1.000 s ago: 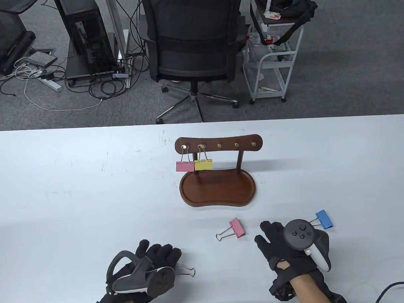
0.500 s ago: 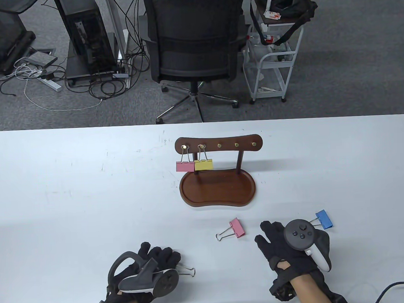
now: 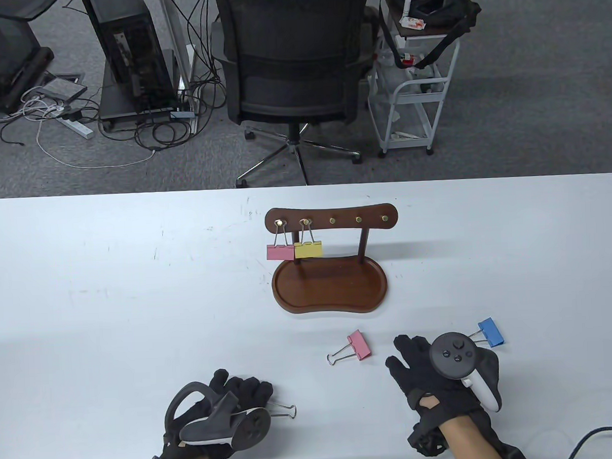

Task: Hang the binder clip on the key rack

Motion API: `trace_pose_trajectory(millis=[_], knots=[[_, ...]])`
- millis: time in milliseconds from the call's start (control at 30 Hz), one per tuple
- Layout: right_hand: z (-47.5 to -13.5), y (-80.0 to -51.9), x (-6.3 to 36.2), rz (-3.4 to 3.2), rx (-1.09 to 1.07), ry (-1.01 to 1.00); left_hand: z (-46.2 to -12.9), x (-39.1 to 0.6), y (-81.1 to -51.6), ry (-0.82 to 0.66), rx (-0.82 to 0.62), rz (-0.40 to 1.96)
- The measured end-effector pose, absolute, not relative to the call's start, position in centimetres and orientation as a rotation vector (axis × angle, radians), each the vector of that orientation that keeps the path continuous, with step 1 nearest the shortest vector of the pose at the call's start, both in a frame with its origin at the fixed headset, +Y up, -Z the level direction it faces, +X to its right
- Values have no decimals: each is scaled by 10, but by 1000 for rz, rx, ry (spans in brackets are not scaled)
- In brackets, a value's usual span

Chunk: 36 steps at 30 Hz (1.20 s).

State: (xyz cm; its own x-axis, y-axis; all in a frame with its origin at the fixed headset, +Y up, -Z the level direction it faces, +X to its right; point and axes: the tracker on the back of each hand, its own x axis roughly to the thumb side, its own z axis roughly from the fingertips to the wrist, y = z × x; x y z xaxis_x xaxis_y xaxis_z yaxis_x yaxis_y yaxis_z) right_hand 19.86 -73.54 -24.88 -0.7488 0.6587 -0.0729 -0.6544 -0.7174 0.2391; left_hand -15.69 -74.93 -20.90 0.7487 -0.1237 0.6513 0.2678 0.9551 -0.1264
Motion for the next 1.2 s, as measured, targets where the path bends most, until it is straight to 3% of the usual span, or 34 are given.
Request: trace_pose_trajectory(millis=[667, 1200], knots=[[-249, -736, 199, 2382, 23, 324, -207, -158, -742, -645, -140, -105], [-248, -736, 200, 2372, 31, 315, -211, -149, -694, -551, 41, 22]])
